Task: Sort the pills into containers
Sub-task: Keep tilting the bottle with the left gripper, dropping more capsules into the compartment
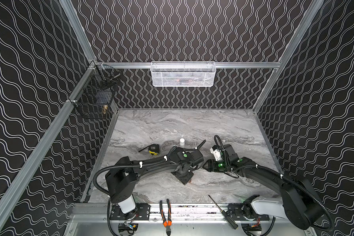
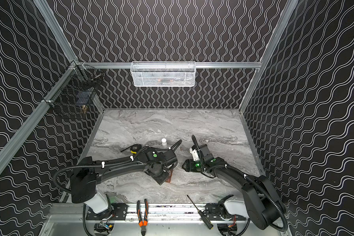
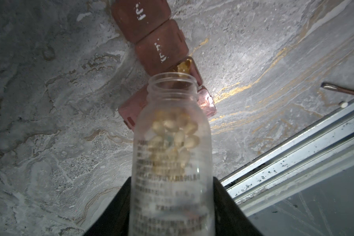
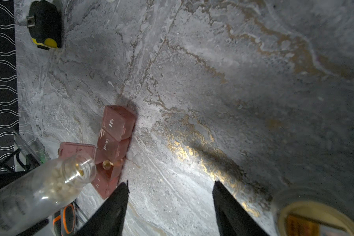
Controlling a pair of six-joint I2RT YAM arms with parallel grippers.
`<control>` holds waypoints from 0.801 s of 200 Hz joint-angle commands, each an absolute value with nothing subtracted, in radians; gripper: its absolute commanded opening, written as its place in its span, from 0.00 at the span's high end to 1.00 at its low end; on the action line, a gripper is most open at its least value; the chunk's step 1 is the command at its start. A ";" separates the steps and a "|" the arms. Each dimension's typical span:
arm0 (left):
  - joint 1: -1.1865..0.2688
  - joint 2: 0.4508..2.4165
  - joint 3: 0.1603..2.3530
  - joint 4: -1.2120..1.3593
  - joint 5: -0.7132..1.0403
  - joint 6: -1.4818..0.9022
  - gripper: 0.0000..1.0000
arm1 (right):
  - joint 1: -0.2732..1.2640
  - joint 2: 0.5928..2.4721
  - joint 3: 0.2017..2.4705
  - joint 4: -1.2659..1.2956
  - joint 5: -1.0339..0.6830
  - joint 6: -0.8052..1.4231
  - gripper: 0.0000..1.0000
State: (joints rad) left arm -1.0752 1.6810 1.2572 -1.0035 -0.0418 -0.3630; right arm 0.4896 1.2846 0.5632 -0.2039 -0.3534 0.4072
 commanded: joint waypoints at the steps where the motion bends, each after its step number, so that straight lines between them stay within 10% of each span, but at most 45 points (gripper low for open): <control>1: -1.075 1.671 1.241 -1.008 -0.042 -0.361 1.00 | 0.489 1.284 0.561 -0.184 -0.360 0.405 0.32; 160: -1.097 1.621 1.159 -0.902 -0.064 -0.377 1.00 | 0.483 1.297 0.572 -0.201 -0.350 0.398 0.32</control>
State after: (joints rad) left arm -1.0924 1.6306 1.1698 -0.9234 -0.0517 -0.3645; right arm 0.4854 1.2976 0.5640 -0.2001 -0.3527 0.4068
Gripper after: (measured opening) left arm 0.534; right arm 0.678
